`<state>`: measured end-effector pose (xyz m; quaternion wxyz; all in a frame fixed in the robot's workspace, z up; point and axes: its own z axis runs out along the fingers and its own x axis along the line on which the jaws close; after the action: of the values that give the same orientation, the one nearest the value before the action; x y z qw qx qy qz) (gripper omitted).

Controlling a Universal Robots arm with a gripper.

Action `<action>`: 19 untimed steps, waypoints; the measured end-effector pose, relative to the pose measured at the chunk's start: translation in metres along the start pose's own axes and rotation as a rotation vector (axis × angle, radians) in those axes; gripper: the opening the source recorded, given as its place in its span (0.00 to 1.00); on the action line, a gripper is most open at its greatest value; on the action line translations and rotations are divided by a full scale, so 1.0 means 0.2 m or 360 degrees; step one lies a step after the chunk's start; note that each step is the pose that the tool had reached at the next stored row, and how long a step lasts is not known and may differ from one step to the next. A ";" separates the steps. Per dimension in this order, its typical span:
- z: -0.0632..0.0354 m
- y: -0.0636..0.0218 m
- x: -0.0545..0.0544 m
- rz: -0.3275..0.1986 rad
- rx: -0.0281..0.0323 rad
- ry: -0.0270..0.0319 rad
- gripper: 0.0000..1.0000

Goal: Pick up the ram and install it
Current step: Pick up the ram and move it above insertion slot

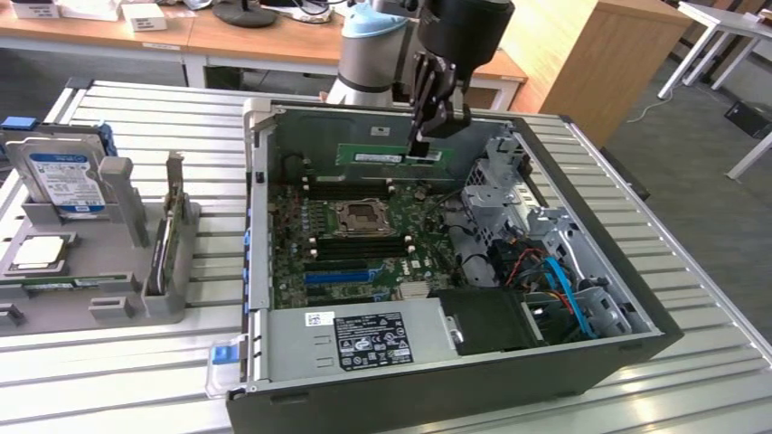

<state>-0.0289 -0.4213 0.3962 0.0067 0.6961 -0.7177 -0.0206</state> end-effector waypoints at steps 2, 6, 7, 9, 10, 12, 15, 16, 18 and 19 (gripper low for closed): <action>0.002 -0.003 -0.01 0.0000 0.00000 0.00000 0.12; 0.007 -0.008 -0.05 0.0000 0.00001 -0.00003 0.12; 0.008 -0.009 -0.06 0.0000 0.00000 -0.00001 0.12; 0.010 -0.011 -0.07 0.0000 0.00000 -0.00001 0.12; 0.010 -0.012 -0.08 0.0000 0.00000 0.00000 0.12; 0.012 -0.014 -0.10 0.0000 -0.00001 -0.00001 0.12; 0.015 -0.017 -0.12 0.0000 -0.00001 -0.00003 0.12; 0.015 -0.017 -0.12 0.0000 -0.00002 -0.00001 0.12; 0.015 -0.017 -0.12 0.0000 -0.00001 -0.00002 0.12; 0.015 -0.017 -0.12 0.0000 0.00000 -0.00002 0.12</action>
<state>-0.0248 -0.3973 0.3935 0.0067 0.6960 -0.7177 -0.0207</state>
